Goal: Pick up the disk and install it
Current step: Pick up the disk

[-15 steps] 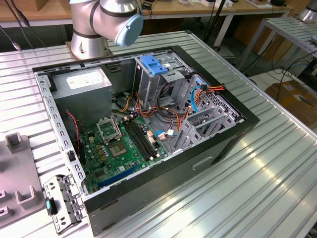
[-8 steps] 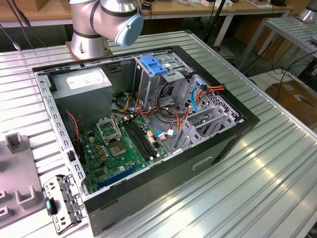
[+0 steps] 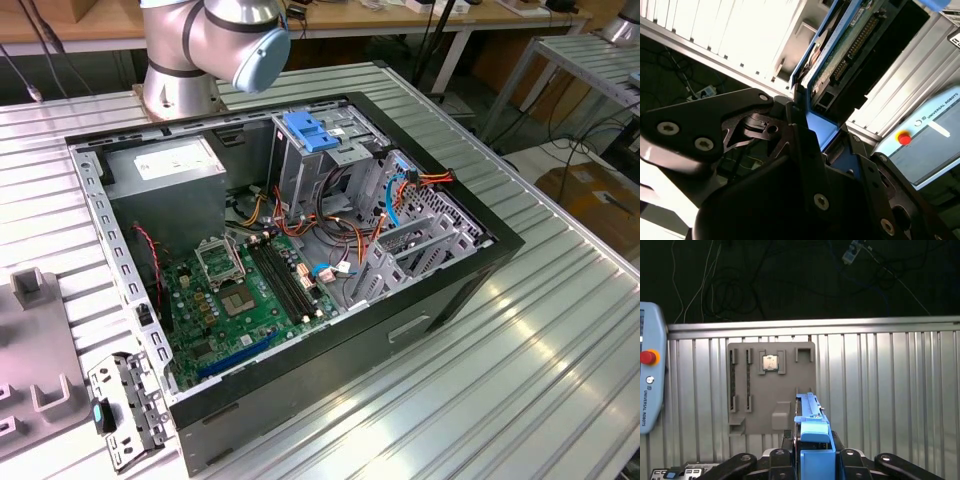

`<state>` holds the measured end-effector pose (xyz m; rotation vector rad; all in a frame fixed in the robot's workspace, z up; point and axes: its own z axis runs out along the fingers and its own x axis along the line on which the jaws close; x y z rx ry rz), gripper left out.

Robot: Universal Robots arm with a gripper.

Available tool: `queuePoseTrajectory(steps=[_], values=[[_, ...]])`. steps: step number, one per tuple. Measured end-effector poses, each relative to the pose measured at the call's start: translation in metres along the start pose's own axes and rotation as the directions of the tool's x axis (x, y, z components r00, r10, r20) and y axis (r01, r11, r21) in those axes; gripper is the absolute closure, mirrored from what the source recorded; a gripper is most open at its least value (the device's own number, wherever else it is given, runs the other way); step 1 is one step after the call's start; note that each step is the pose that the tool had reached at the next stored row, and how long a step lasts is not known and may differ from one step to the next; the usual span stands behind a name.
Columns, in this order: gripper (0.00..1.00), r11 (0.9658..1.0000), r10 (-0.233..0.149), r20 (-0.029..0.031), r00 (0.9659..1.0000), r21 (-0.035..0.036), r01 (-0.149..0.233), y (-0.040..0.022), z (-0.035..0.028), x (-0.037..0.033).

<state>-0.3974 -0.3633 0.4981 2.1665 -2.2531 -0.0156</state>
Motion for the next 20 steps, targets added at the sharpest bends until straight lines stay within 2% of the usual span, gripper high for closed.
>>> queuePoseTrajectory(steps=[6,20], values=[[0.63,1.0,0.0,0.0,1.0,-0.0001,0.0,-0.0061,-0.0001,0.0],[0.63,1.0,0.0,0.0,1.0,-0.0001,0.0,-0.0067,-0.0001,0.0013]])
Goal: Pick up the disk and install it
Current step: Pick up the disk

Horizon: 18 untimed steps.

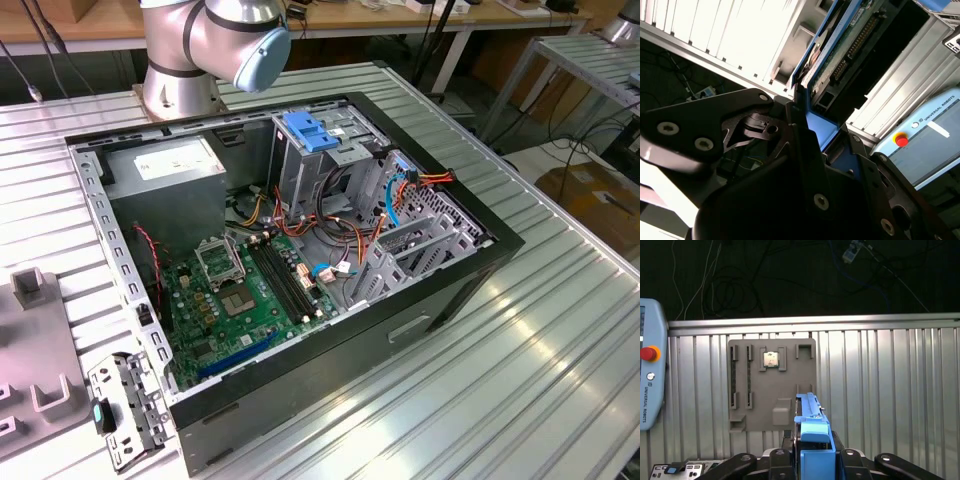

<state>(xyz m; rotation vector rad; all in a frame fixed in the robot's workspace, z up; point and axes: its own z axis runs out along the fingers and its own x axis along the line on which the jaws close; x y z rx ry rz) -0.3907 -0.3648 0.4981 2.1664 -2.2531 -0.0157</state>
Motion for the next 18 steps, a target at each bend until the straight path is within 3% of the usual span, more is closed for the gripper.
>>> queuePoseTrajectory(steps=[9,18], values=[[0.63,1.0,0.0,-0.0001,1.0,-0.0002,0.0,-0.0009,-0.0001,0.0001],[0.63,1.0,0.0,-0.0001,1.0,-0.0001,0.0,-0.0325,-0.0006,-0.001]])
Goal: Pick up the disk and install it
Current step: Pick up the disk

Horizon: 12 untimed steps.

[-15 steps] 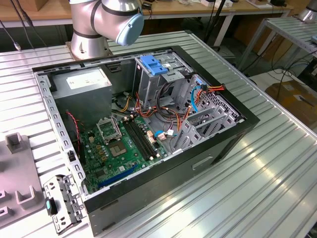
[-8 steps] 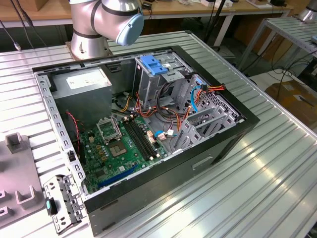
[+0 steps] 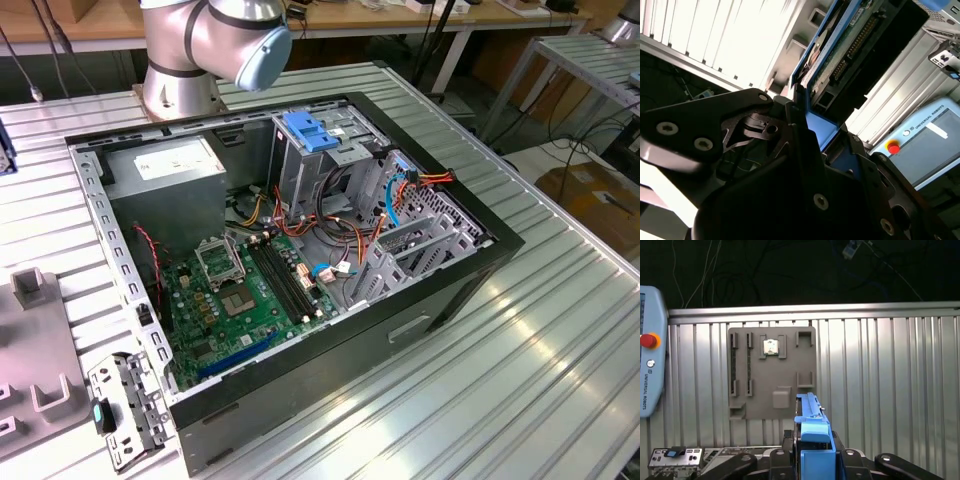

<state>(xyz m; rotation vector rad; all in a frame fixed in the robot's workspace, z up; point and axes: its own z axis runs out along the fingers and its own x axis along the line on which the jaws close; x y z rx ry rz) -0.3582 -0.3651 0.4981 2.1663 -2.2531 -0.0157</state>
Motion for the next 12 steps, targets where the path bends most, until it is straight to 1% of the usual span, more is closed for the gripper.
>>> queuePoseTrajectory(steps=[3,10,12], values=[[0.63,1.0,0.0,0.0,1.0,0.0001,0.0,-0.01,-0.0001,-0.0001],[0.63,1.0,0.0,0.0001,1.0,0.0002,0.0,-0.0245,-0.0003,-0.0004],[0.63,1.0,0.0,0.0,1.0,0.0,0.0,-0.0299,-0.0004,-0.0002]])
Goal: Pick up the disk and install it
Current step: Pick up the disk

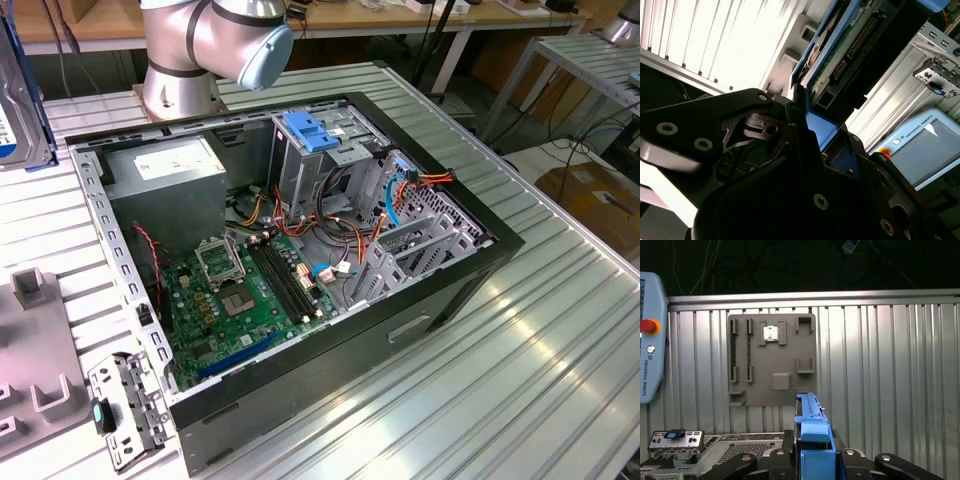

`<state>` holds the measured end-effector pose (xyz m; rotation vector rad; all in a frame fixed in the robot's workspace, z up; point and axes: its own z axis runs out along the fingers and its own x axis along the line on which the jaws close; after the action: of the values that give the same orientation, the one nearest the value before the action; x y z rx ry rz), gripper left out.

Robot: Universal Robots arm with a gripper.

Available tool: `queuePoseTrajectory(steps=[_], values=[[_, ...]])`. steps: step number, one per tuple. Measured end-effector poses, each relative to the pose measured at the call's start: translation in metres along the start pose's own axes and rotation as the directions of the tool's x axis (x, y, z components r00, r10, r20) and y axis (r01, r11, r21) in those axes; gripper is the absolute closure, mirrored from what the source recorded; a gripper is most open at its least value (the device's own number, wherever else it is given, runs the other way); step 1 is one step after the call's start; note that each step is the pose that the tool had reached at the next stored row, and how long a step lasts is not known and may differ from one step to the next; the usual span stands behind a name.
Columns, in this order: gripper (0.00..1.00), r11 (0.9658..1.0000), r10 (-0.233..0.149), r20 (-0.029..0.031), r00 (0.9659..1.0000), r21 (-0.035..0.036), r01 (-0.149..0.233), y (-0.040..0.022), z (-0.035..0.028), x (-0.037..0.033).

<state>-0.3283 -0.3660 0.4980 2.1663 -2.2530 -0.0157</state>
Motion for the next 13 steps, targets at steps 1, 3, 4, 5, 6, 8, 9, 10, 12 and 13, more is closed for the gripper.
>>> queuePoseTrajectory(steps=[1,3,4,5,6,8,9,10,12,13], values=[[0.63,1.0,0.0,0.0001,1.0,0.0001,0.0,-0.0018,0.0001,0.0002],[0.63,1.0,0.0,0.0001,1.0,0.0001,0.0,-0.005,0.0,0.0008],[0.63,1.0,0.0,0.0001,1.0,0.0001,0.0,-0.0065,0.0001,0.0014],[0.63,1.0,0.0,0.0001,1.0,0.0001,0.0,-0.0076,0.0001,0.0018],[0.63,1.0,0.0,0.0,1.0,0.0001,0.0,-0.0091,0.0001,0.0025],[0.63,1.0,0.0,0.0001,1.0,0.0001,0.0,-0.0116,0.0002,0.0039],[0.63,1.0,0.0,0.0001,1.0,0.0001,0.0,-0.0127,0.0002,0.0044],[0.63,1.0,0.0,0.0001,1.0,0.0,0.0,-0.0139,0.0002,0.0049],[0.63,1.0,0.0,0.0,1.0,0.0001,0.0,-0.0166,0.0003,0.0066],[0.63,1.0,0.0,0.0,1.0,0.0,0.0,-0.0175,0.0002,0.0073]])
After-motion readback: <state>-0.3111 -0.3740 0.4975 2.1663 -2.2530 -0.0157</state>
